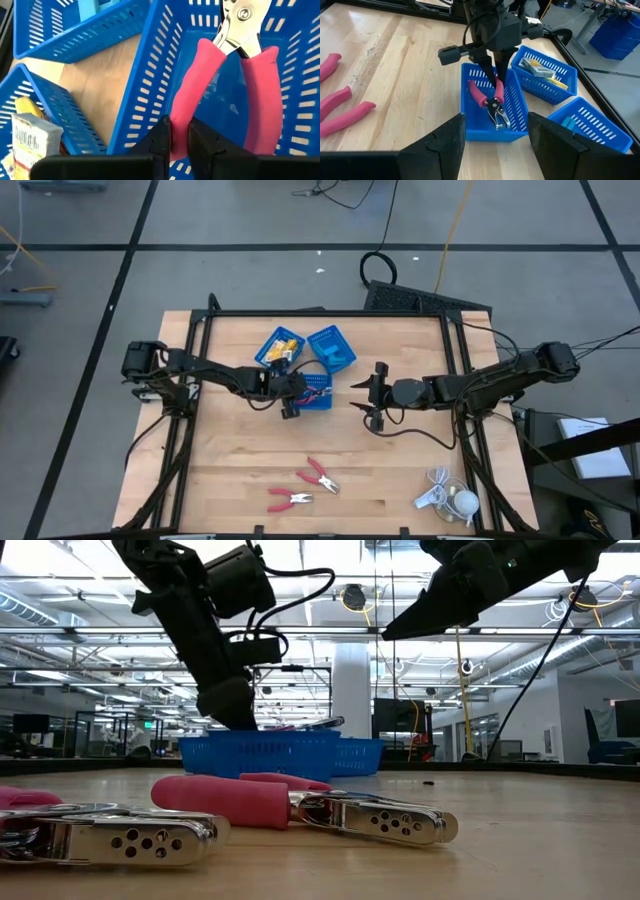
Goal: Pick & Place School Supplies
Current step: Put the pink hole puncher into the bottom blue bin
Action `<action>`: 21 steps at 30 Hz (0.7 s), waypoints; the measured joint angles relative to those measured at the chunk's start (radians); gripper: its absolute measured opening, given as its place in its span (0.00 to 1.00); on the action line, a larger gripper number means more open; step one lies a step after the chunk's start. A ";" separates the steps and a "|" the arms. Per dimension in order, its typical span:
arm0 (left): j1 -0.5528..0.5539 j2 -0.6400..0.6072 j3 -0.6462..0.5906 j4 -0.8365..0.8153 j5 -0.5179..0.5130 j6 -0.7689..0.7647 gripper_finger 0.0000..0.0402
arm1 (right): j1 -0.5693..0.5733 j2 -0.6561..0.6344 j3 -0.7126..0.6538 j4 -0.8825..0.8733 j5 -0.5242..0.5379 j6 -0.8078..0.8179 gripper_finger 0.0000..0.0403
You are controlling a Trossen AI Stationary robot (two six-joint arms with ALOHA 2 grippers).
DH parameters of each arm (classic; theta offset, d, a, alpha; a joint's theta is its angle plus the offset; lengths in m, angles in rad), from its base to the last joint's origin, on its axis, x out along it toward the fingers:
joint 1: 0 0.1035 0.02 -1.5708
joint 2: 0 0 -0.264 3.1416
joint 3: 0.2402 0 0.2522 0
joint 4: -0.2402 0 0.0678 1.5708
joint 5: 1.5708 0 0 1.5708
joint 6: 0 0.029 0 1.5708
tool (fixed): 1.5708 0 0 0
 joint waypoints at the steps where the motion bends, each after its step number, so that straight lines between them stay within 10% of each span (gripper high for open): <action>1: 0.000 0.000 0.000 -0.002 0.000 -0.011 0.11 | 0.000 0.000 0.000 0.000 0.000 0.000 0.50; 21: 0.020 0.000 0.000 -0.081 0.031 -0.131 0.16 | 0.000 0.000 0.000 -0.004 0.000 0.000 0.50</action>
